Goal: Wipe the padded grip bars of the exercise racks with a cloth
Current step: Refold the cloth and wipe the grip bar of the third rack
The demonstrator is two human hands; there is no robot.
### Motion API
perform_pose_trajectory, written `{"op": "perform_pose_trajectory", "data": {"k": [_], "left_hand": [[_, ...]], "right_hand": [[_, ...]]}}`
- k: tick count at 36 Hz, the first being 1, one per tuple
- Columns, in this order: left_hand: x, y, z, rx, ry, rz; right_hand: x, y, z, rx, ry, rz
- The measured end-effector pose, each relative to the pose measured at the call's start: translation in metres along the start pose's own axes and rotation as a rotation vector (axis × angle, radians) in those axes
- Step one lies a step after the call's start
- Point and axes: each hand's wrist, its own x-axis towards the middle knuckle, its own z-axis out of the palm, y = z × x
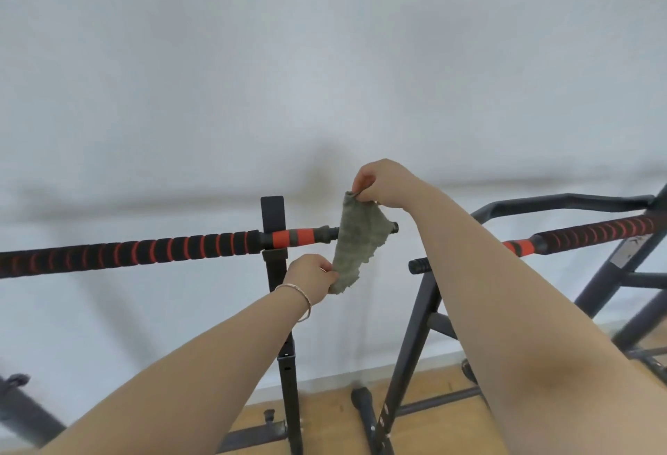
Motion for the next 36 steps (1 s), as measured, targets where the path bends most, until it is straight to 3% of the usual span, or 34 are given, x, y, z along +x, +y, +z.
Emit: {"op": "perform_pose_trajectory", "data": {"k": [8, 11, 15, 19, 23, 26, 31, 36], "left_hand": [[0.0, 0.009, -0.014, 0.307, -0.015, 0.093], [-0.001, 0.018, -0.024, 0.302, -0.007, 0.182], [0.009, 0.034, -0.044, 0.306, 0.102, 0.386], [0.025, 0.042, -0.057, 0.55, 0.205, 0.592], [0.04, 0.046, -0.061, 0.842, 0.124, 0.563], [0.048, 0.046, -0.063, 0.794, 0.046, 0.485], [0.054, 0.044, -0.069, 0.7, -0.015, 0.462], [0.056, 0.042, -0.074, 0.633, -0.063, 0.457]], "right_hand": [[0.03, 0.007, 0.015, -0.205, -0.093, -0.037], [0.038, 0.017, 0.021, -0.303, -0.087, -0.052], [0.039, 0.032, 0.021, -0.456, -0.095, -0.08], [0.028, 0.036, 0.015, -0.493, -0.031, -0.078], [0.005, 0.031, 0.015, -0.297, -0.206, -0.097], [-0.004, 0.03, 0.016, -0.411, -0.285, -0.114], [-0.002, 0.032, 0.01, -0.232, -0.203, 0.005], [0.012, 0.043, 0.009, -0.132, -0.009, 0.097]]}}
